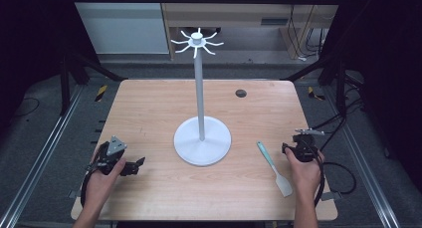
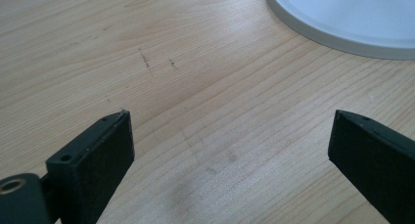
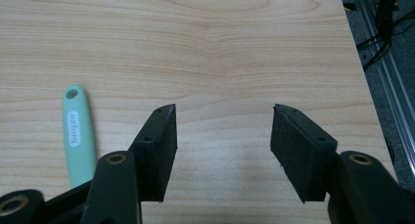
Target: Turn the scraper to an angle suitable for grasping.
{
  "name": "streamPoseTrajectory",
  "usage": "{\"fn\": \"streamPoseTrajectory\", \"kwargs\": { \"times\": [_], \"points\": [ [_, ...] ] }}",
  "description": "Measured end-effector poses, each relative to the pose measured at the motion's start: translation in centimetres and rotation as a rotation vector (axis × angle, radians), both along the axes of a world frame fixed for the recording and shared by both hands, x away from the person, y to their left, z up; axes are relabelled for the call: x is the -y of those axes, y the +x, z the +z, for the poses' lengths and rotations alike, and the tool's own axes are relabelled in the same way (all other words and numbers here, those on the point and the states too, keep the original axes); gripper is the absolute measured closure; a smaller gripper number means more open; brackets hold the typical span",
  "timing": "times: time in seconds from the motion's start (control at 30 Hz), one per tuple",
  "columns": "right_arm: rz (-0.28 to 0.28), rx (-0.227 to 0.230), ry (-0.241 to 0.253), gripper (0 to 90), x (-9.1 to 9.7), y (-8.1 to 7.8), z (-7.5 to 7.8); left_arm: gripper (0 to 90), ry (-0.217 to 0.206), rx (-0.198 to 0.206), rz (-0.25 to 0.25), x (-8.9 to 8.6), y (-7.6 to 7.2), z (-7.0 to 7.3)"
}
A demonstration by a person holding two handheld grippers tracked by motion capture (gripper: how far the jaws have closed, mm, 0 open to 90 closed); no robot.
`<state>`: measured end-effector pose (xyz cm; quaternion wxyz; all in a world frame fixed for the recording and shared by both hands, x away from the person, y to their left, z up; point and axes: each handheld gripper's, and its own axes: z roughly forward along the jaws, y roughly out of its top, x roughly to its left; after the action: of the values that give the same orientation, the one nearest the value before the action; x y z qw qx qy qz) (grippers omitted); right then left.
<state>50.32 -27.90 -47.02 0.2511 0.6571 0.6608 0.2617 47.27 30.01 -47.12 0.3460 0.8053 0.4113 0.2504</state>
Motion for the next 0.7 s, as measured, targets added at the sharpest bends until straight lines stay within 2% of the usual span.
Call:
{"fn": "streamPoseTrajectory", "kwargs": {
  "times": [0.13, 0.27, 0.3, 0.33, 0.37, 0.43, 0.5, 0.53, 0.7],
  "points": [
    [0.029, -0.011, -0.020, 48.4, -0.8, 0.4, 0.0, 2.9, 0.008, 0.002, -0.005, 0.0, 0.0, 0.0],
    [0.062, -0.022, -0.035, 58.3, -1.9, 0.9, 0.1, 2.9, 0.008, 0.001, -0.003, 0.1, 0.0, 0.0],
    [0.062, -0.022, -0.035, 58.3, -1.9, 0.9, 0.1, 2.9, 0.008, 0.001, -0.003, 0.1, 0.0, 0.0],
    [0.077, -0.023, -0.031, 63.3, -2.4, 1.1, 0.2, 2.9, 0.008, -0.001, -0.004, 0.1, 0.0, 0.0],
    [0.077, -0.023, -0.031, 63.3, -2.4, 1.1, 0.2, 2.9, 0.008, -0.001, -0.004, 0.1, 0.0, 0.0],
    [0.112, -0.026, -0.043, 70.0, -3.0, 1.3, 0.1, 2.9, 0.008, -0.002, -0.006, 0.1, 0.0, 0.0],
    [0.122, -0.031, -0.047, 71.6, -3.3, 1.3, 0.0, 2.9, 0.007, -0.002, -0.007, 0.1, -0.1, 0.0],
    [0.141, -0.040, -0.054, 75.5, -3.6, 1.3, -0.1, 2.9, 0.002, 0.001, -0.004, 0.0, -0.1, 0.1],
    [0.174, -0.039, -0.042, 86.7, -4.0, 1.3, -0.1, 2.9, -0.002, 0.000, 0.000, 0.0, 0.0, 0.0]
  ]
}}
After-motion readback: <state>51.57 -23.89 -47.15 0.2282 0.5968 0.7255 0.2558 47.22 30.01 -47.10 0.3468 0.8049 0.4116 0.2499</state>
